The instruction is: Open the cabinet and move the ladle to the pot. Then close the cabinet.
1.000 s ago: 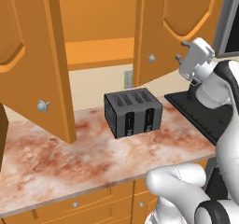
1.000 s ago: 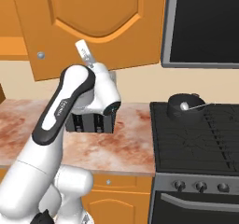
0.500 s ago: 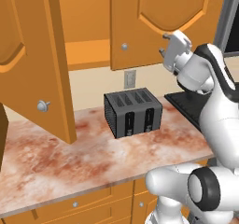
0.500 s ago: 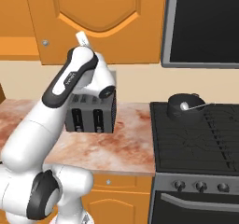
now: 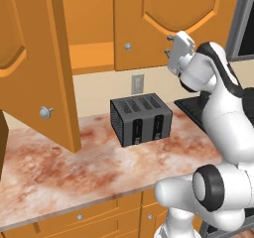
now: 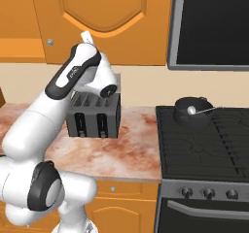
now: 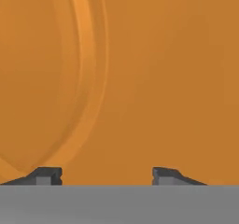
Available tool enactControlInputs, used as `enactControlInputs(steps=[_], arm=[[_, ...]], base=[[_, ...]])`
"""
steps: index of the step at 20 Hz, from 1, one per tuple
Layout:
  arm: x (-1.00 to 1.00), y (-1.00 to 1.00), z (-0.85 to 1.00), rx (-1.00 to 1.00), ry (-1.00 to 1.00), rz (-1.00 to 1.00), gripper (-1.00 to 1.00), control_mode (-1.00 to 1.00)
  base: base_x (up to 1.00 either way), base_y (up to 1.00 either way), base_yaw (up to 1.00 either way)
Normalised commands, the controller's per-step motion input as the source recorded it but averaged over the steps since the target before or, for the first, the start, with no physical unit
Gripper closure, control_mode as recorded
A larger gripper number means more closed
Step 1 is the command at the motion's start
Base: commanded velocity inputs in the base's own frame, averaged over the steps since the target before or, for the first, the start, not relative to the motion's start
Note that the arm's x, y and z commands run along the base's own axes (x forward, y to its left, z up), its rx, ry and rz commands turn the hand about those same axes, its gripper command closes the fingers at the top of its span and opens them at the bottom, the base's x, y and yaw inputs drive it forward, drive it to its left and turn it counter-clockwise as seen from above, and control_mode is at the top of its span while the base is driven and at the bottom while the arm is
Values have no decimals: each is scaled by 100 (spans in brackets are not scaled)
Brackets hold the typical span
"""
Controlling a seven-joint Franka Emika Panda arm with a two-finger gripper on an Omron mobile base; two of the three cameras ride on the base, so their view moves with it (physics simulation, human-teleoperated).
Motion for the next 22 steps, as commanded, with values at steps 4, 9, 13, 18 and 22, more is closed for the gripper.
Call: enactControlInputs(steps=[4, 9, 13, 18, 22], arm=[[9, 8, 6, -1, 0, 0, -100, -100], [-100, 0, 35, 0, -10, -1, -100, -100], [-100, 0, 52, -1, -2, -1, -100, -100], [-100, 4, 67, -9, 0, -1, -100, -100], [-100, 9, 74, -16, 8, -2, -100, -100]], base=[[0, 0, 0], [0, 0, 0], [0, 0, 0], [0, 0, 0], [0, 0, 0]])
